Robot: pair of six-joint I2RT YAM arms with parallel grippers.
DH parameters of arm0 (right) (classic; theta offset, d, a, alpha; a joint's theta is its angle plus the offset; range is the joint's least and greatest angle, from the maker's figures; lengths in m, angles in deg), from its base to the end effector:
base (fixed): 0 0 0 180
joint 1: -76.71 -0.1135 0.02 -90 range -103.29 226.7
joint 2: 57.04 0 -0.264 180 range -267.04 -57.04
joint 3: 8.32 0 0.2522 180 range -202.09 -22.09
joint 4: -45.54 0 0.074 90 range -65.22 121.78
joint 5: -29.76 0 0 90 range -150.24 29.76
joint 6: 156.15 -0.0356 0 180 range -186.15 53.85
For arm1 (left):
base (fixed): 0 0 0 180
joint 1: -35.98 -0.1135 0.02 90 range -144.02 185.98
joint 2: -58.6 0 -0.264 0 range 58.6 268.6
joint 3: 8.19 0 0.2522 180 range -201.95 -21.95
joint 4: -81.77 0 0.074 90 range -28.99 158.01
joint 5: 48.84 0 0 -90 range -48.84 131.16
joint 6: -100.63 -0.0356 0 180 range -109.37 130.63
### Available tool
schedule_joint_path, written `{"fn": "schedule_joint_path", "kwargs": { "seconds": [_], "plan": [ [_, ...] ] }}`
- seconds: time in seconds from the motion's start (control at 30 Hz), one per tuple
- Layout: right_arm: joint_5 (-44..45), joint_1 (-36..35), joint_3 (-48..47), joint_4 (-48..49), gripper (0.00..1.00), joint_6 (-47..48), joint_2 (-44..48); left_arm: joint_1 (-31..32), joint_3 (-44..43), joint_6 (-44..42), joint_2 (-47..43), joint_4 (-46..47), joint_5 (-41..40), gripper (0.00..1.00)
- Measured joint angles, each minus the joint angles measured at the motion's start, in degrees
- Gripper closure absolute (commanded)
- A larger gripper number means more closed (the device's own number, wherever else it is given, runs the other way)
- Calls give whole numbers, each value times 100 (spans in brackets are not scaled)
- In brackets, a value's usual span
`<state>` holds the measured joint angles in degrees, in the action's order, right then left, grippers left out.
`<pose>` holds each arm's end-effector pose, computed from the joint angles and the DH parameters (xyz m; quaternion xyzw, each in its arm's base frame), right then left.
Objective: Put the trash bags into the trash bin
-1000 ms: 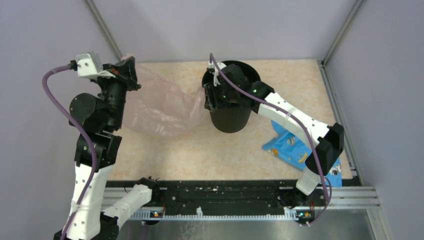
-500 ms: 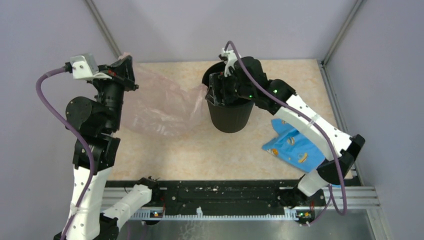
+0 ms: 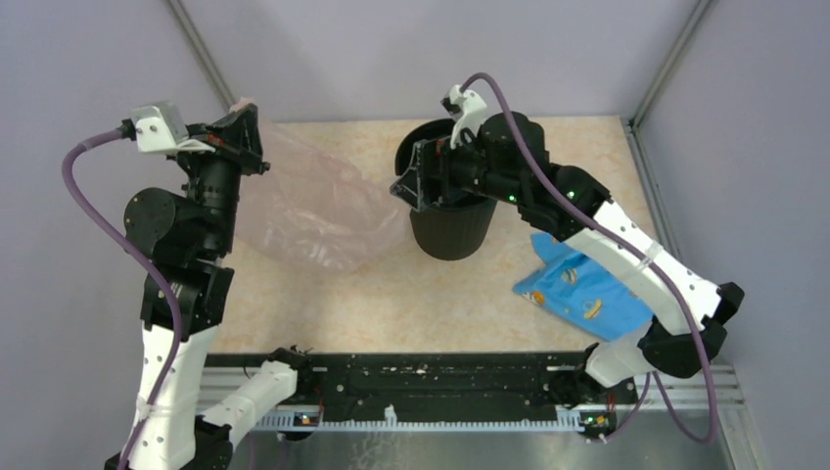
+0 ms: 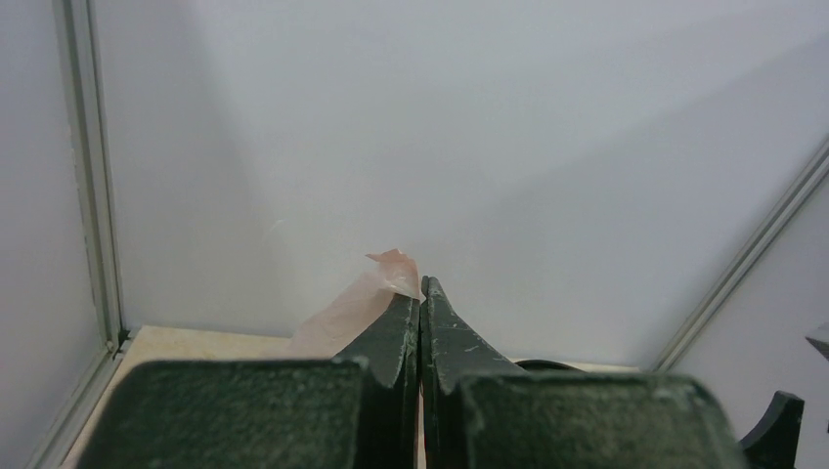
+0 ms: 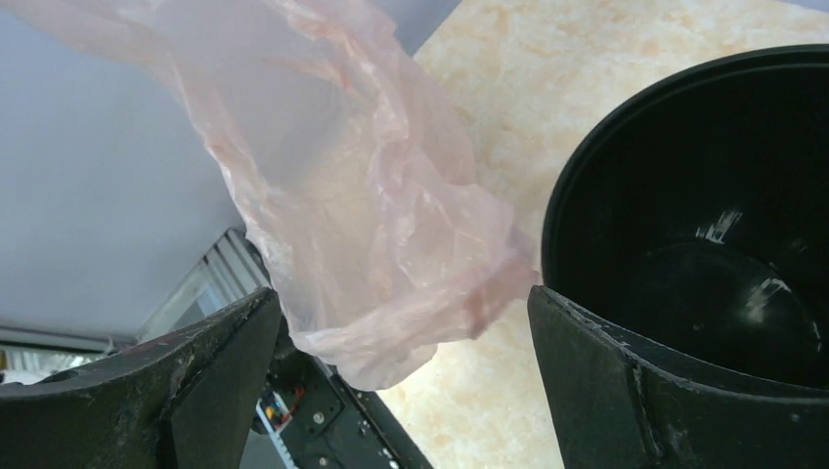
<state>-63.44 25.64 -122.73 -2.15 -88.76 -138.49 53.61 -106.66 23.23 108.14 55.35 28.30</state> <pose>0.1859 0.2333 0.4839 -0.2111 0.7631 0.3837 0.4752 0.1118 -0.0272 0.5461 -0.0688 0.5556 -0.1554 0.8139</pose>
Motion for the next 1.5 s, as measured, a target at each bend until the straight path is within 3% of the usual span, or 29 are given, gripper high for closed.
{"fn": "schedule_joint_path", "kwargs": {
  "seconds": [0.23,0.47,0.8,0.9,0.97,1.07,1.27,1.5],
  "plan": [
    [649,-516,-210,-369,1,48,-516,0,-26,83,24,24,46,100],
    [1410,-570,15,-595,1,52,-476,0,-83,92,35,26,70,100],
    [1237,-570,409,-437,2,-107,-343,0,-133,94,37,24,109,100],
    [975,-570,656,-286,6,-282,-284,0,-138,96,37,26,127,100],
    [804,-570,741,-129,11,-437,-282,0,-138,101,37,26,131,100],
    [588,-570,776,149,33,-638,-282,0,-138,103,37,26,138,100],
    [168,-570,678,651,97,-918,-284,0,-138,105,63,35,149,100],
    [162,-570,-245,629,100,-741,-404,0,-138,125,101,70,149,100]
  ]
}}
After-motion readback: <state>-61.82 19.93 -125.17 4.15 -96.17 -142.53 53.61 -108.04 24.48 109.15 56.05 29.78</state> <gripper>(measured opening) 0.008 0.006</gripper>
